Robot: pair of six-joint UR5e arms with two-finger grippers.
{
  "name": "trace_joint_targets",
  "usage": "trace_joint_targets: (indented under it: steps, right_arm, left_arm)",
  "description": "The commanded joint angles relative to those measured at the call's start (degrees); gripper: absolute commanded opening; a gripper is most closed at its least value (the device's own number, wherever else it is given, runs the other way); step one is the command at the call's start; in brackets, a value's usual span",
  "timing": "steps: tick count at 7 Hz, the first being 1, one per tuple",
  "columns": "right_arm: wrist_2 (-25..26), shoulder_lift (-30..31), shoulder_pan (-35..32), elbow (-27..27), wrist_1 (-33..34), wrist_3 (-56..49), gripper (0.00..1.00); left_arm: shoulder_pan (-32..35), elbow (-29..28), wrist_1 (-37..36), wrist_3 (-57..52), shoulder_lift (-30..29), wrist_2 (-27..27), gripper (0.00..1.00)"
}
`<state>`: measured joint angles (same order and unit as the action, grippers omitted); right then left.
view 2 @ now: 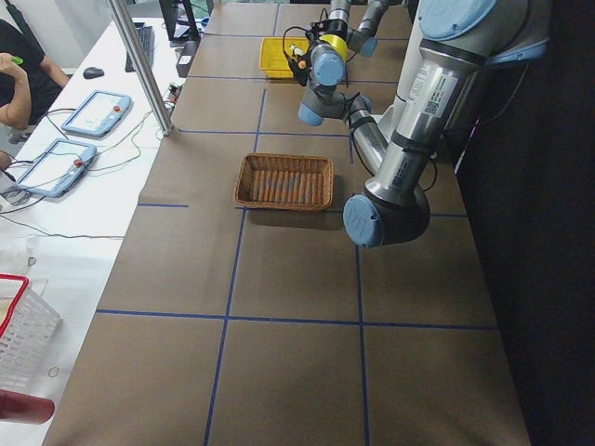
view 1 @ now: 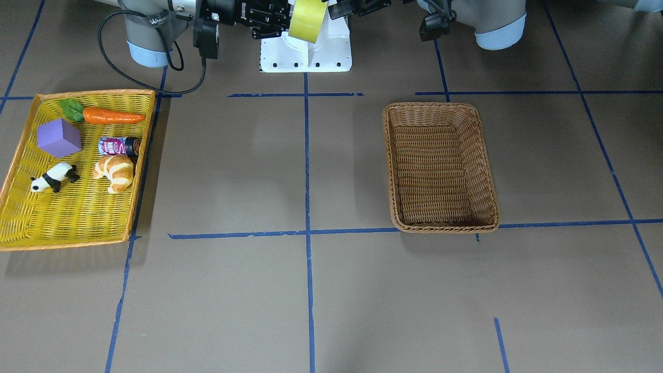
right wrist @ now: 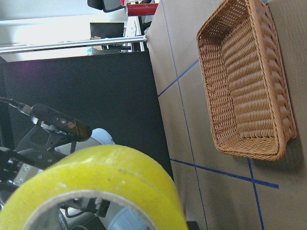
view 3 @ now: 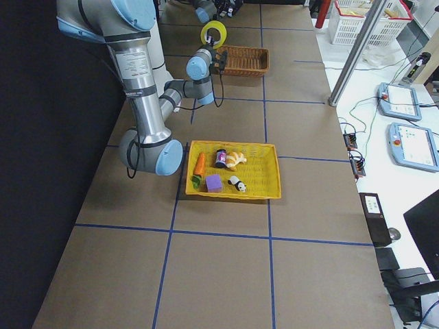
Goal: Move tape to another basket
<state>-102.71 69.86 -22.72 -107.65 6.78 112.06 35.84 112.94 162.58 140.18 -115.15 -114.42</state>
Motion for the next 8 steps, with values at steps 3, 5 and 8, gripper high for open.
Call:
trace_joint_targets:
  steps: [3,5,8]
  right_arm:
    - [0.9,-0.3,0.5,0.1,0.2,0.0,0.02]
    - [0.9,-0.3,0.8,0.0,0.2,-0.2,0.02]
    - [1.0,-0.3,1.0,0.0,0.2,-0.1,0.84]
  left_arm:
    - [-1.8,-0.1,-0.3,-0.1,-1.2,0.8,1.00]
    - [-2.1,0.0,-0.4,0.0,-1.6,0.8,0.97]
    - [-2.4,0.2,-0.6,0.1,-1.5,0.7,0.25]
